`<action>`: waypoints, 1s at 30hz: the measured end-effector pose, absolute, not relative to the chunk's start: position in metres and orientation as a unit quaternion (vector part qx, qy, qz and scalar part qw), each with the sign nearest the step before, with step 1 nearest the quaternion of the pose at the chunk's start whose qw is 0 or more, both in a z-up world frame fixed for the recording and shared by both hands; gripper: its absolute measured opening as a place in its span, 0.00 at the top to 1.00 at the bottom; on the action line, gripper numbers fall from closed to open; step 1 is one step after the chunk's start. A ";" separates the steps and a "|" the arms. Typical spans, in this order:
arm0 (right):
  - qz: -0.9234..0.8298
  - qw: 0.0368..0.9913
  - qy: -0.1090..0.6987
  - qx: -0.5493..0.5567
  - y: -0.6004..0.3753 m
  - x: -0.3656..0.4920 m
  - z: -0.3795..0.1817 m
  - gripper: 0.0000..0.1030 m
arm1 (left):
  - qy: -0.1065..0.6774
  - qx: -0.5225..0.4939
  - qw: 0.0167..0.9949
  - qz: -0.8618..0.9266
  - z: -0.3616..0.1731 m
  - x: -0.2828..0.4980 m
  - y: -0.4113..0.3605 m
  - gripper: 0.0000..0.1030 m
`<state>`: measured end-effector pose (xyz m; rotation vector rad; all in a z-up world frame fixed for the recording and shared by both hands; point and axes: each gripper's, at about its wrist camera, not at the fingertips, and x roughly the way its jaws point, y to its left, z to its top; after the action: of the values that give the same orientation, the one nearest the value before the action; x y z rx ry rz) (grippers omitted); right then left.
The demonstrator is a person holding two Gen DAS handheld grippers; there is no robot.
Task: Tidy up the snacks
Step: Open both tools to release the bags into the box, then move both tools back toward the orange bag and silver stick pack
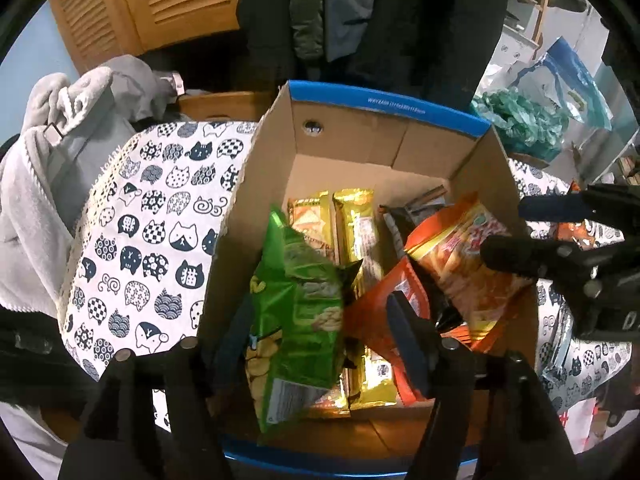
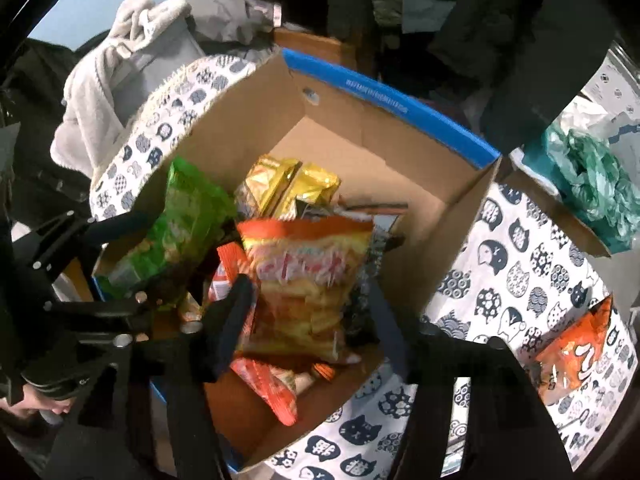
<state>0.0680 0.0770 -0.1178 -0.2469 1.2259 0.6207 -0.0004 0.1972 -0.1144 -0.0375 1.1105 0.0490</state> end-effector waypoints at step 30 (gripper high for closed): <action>0.149 0.819 0.553 -0.019 -0.108 0.053 -0.080 0.25 | 0.455 0.032 0.885 -0.096 -0.056 -0.008 0.074 0.25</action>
<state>0.0530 -0.1079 -0.0803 -0.0407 1.1783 0.3173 -0.0084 0.0742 -0.0556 0.0668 0.9458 -0.1995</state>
